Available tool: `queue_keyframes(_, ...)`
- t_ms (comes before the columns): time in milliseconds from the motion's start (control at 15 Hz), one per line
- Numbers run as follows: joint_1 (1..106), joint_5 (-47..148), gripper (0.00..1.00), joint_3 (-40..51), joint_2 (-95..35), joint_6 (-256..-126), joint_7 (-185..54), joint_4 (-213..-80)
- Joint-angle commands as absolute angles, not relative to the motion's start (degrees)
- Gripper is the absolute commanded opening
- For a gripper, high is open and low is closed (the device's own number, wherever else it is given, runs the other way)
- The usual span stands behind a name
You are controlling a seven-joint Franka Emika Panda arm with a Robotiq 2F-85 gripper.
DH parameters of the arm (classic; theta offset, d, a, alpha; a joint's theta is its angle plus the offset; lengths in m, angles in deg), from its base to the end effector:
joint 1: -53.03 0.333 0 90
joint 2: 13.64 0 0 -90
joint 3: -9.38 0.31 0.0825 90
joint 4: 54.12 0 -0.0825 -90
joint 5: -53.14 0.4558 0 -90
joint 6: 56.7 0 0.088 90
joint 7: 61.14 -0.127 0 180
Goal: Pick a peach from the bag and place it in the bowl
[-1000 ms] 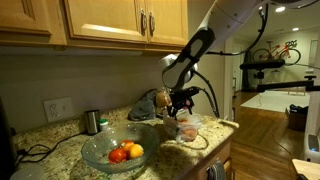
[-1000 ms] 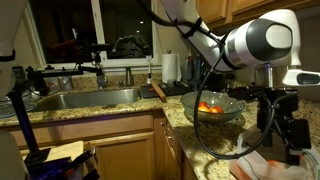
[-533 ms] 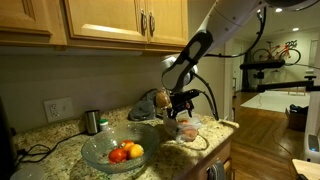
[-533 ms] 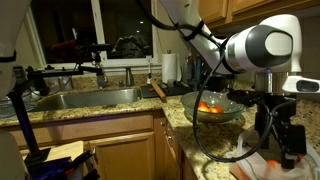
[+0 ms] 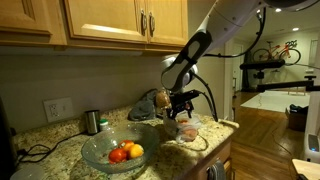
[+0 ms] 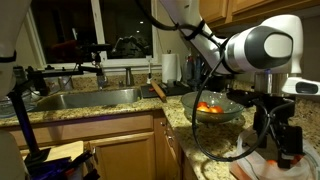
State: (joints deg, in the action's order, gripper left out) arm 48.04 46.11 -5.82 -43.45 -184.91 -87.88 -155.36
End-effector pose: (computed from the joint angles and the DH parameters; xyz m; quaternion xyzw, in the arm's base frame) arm 0.6649 -0.2429 0.2055 0.9316 -0.3452 -0.0113 0.1137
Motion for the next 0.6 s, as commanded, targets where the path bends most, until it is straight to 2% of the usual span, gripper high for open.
queue_keyframes(0,46.53,47.61,1.00,-5.08,-43.38,-184.97,-85.98,-155.80)
queue_keyframes(533,46.11,48.14,1.00,-5.13,-44.60,-184.17,-85.83,-155.30)
